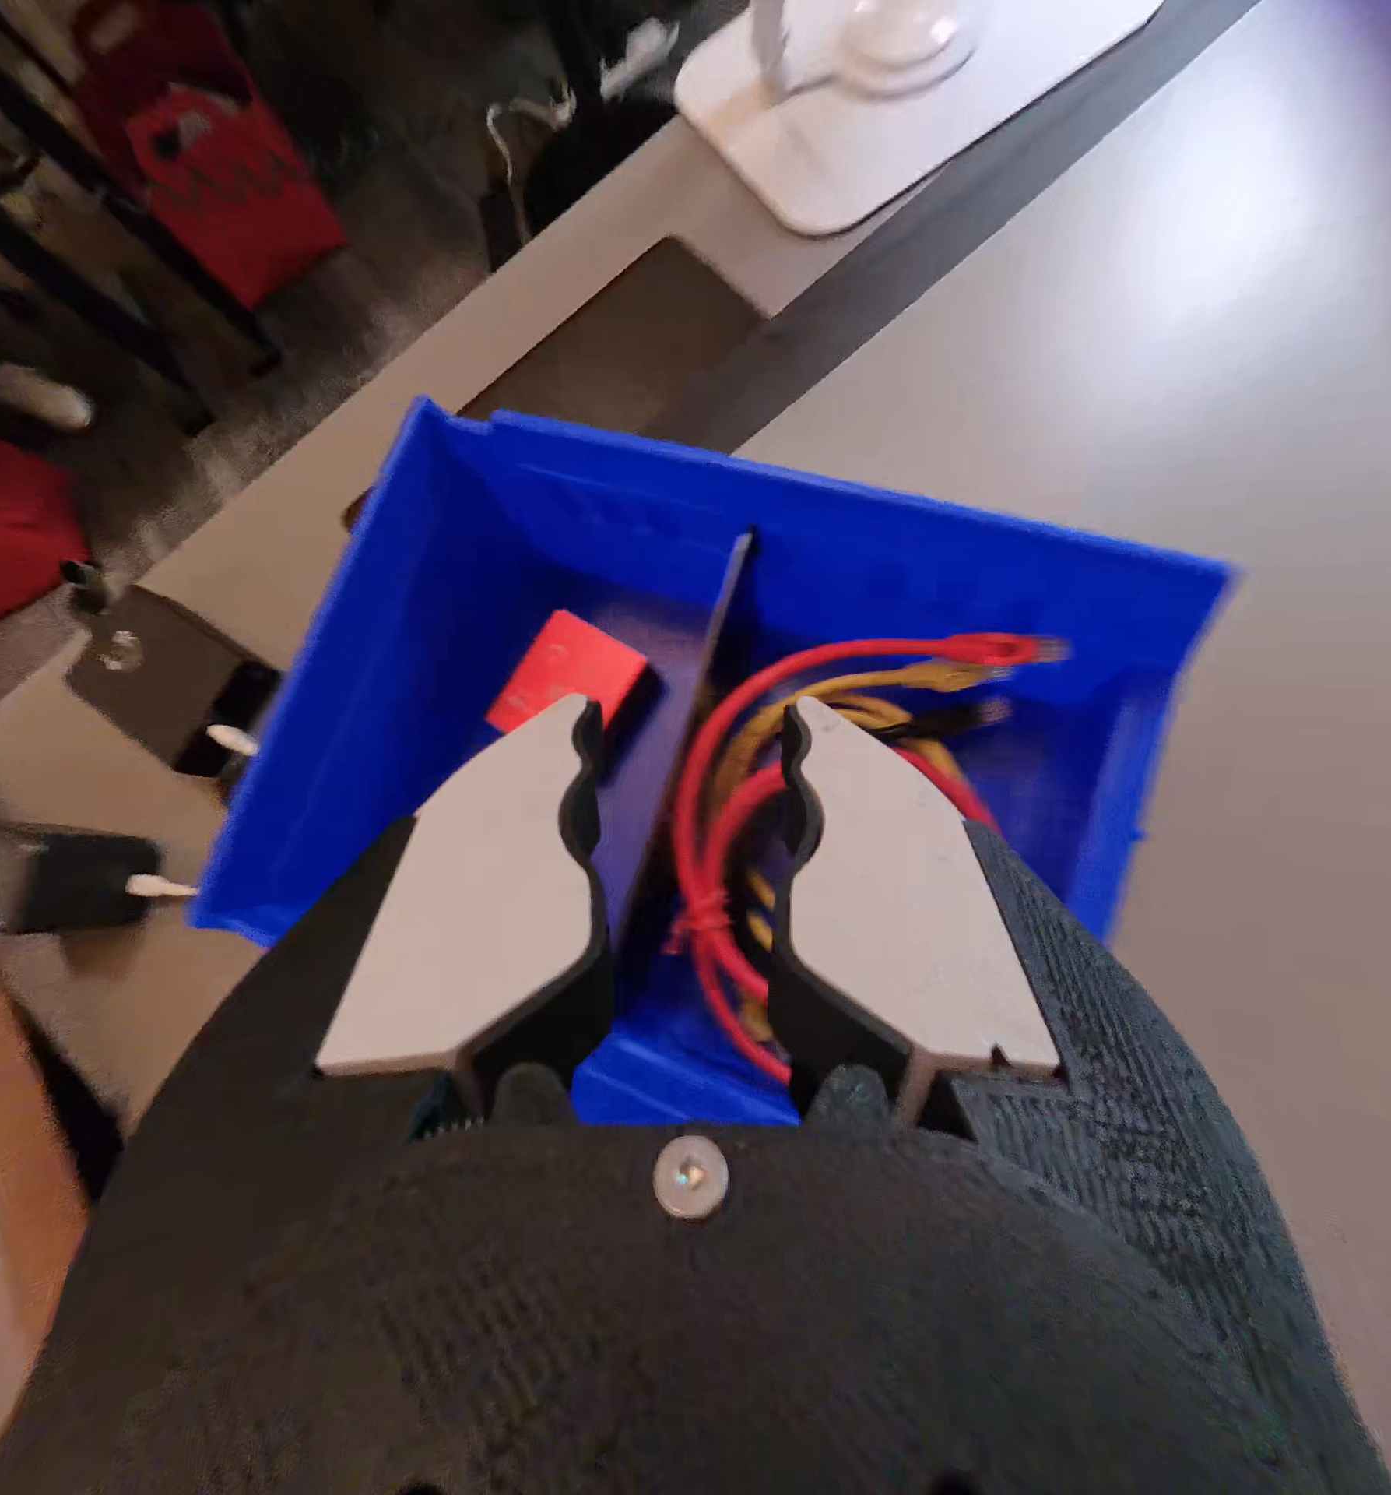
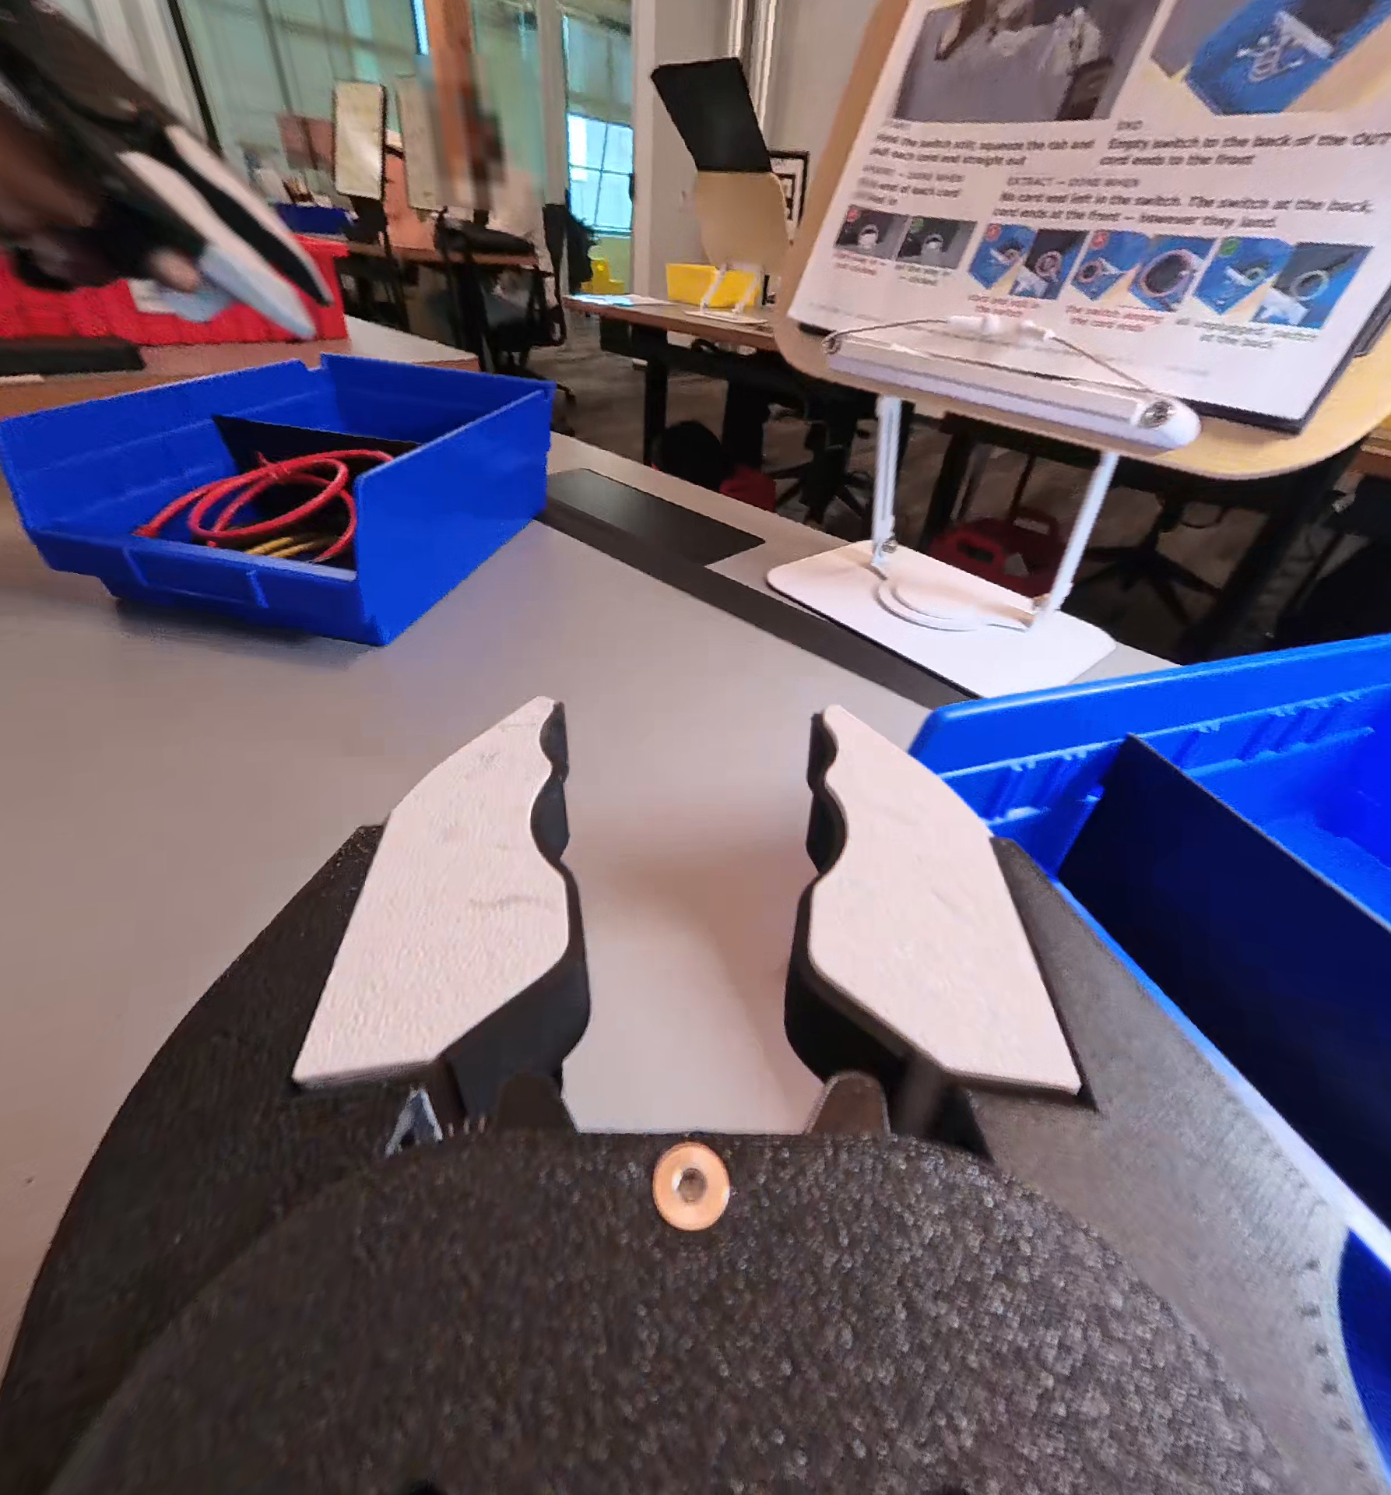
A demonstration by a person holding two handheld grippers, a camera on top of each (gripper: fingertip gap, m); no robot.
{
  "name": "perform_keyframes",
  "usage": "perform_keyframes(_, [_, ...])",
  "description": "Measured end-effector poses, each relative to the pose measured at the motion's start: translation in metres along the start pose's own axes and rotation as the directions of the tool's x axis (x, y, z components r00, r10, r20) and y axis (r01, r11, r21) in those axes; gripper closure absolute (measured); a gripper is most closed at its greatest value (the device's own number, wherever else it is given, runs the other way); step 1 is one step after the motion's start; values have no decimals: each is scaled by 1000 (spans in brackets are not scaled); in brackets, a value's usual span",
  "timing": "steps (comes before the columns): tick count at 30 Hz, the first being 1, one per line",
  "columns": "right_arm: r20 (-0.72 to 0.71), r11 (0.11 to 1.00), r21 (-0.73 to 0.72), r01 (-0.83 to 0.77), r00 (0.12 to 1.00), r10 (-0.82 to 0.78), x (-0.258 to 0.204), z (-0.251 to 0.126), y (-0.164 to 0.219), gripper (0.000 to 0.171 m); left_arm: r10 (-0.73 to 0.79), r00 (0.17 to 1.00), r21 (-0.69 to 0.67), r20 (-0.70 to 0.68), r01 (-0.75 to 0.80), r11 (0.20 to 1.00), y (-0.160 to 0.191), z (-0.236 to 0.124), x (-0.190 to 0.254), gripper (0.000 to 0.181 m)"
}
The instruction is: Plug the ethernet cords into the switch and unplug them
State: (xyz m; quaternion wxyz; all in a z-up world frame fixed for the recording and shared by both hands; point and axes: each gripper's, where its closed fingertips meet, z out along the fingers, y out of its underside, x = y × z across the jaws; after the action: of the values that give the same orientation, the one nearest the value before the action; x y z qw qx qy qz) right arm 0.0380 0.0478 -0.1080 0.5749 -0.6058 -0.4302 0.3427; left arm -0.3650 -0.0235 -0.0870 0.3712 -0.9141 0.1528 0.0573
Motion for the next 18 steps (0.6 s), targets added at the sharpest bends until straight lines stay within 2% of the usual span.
perform_keyframes(3, [38,1000,-15,24,999,-24,-10,5,11,114,168,985,-203,44,-156,967,16,32,-40,137])
perform_keyframes(5, [46,998,-38,43,998,-41,-13,6,20,114,238,971,-314,8,-224,923,28,54,-55,136])
perform_keyframes(9, [96,994,-88,64,994,-55,-19,8,36,116,309,945,-447,-106,-323,834,48,93,-66,135])
perform_keyframes(12, [148,994,-98,43,989,-29,-25,9,41,117,308,927,-504,-213,-375,778,63,113,-65,129])
perform_keyframes(18, [184,995,-103,-2,983,21,-28,10,43,118,230,906,-529,-354,-397,750,72,126,-58,114])
